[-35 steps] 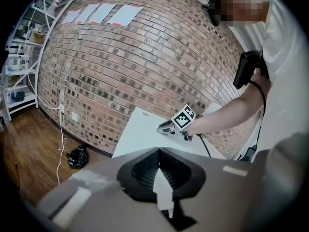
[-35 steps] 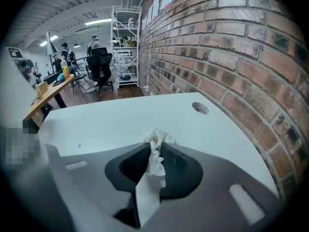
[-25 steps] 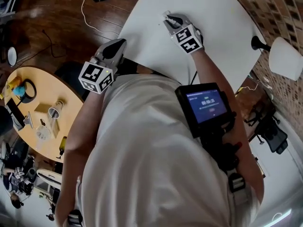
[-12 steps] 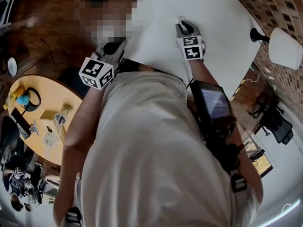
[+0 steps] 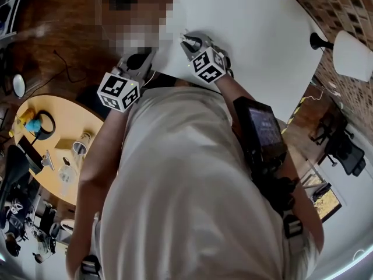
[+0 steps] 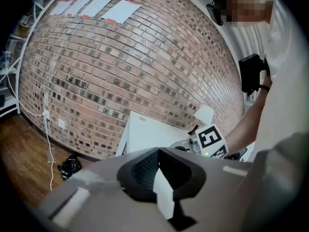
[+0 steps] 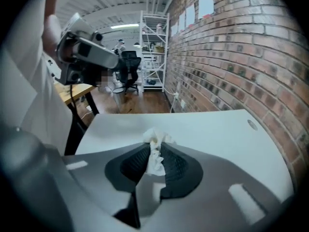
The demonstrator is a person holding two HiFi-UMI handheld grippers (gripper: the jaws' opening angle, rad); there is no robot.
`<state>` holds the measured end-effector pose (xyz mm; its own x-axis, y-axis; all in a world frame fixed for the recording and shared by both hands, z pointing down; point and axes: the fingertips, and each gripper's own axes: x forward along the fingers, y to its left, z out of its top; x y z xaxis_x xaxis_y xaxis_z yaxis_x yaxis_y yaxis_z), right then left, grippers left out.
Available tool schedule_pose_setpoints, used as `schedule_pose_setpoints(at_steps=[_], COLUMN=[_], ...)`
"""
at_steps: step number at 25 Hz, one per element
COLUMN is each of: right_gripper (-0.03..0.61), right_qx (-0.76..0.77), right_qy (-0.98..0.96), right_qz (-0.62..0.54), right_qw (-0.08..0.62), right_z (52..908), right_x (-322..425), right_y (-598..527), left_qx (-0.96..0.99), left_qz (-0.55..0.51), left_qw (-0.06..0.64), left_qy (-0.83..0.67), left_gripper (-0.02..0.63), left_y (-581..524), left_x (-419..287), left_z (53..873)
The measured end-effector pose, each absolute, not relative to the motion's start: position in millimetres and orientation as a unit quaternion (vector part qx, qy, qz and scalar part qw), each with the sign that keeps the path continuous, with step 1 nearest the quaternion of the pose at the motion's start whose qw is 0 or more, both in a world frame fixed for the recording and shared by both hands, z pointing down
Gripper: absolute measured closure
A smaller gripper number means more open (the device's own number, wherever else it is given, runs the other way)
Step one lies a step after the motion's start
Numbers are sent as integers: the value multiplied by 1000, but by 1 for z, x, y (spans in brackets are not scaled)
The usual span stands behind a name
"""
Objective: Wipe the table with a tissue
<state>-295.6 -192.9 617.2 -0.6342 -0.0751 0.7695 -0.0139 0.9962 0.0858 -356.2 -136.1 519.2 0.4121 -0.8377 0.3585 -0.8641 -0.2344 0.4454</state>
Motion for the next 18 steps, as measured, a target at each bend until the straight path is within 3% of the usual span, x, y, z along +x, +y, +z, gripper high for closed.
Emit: schedule_pose_setpoints(at_steps=[6, 13, 18], right_gripper=[508, 505, 512], right_qx=[-92, 158, 213], right_qy=[-890, -880, -871], right_qz=[-74, 9, 21], right_qw=[441, 447, 442], right_z=[618, 619, 620], right_x=[-272, -226, -234], right_y=[-157, -273, -280], left_qx=[796, 798, 789], left_qz=[13, 16, 20], left_qw=[296, 288, 295], left_qy=[-529, -529, -539], left_gripper=[607, 607, 607], left_y=[-146, -153, -143], left_x=[-347, -354, -362], left_z=[514, 507, 512])
